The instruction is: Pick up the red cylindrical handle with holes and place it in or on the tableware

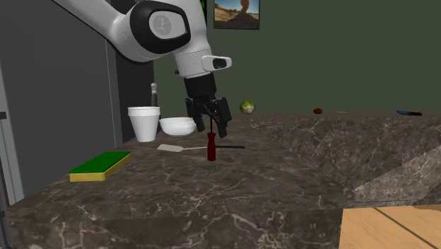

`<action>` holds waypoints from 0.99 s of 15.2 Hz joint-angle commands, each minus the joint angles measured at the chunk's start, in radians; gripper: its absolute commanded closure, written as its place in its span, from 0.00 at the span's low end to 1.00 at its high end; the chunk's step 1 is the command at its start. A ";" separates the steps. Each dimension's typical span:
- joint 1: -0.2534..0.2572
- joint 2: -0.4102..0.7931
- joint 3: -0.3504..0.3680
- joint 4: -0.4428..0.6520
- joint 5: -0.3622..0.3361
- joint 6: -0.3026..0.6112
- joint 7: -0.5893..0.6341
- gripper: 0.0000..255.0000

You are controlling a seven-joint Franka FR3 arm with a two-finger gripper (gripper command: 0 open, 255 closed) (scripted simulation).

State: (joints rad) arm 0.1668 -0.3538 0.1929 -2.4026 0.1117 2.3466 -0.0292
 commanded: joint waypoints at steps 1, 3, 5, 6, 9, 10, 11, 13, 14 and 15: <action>0.000 0.001 0.000 0.000 0.000 0.001 0.000 0.00; 0.000 0.001 0.000 0.000 0.000 0.001 0.000 0.00; 0.000 0.001 0.000 0.000 0.000 0.001 0.000 1.00; 0.000 0.001 0.000 0.000 0.000 0.001 0.000 1.00; 0.000 0.001 0.000 0.000 0.000 0.001 0.000 1.00; 0.000 0.001 0.000 0.000 0.000 0.001 0.000 1.00; 0.000 0.001 0.000 0.000 0.000 0.001 0.000 1.00; 0.000 0.001 0.000 0.000 0.000 0.001 0.000 1.00; 0.000 0.001 0.000 0.000 0.000 0.001 0.000 1.00; 0.000 -0.004 -0.001 0.009 0.000 -0.013 0.000 1.00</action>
State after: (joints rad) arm 0.1668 -0.3575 0.1919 -2.3991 0.1119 2.3396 -0.0298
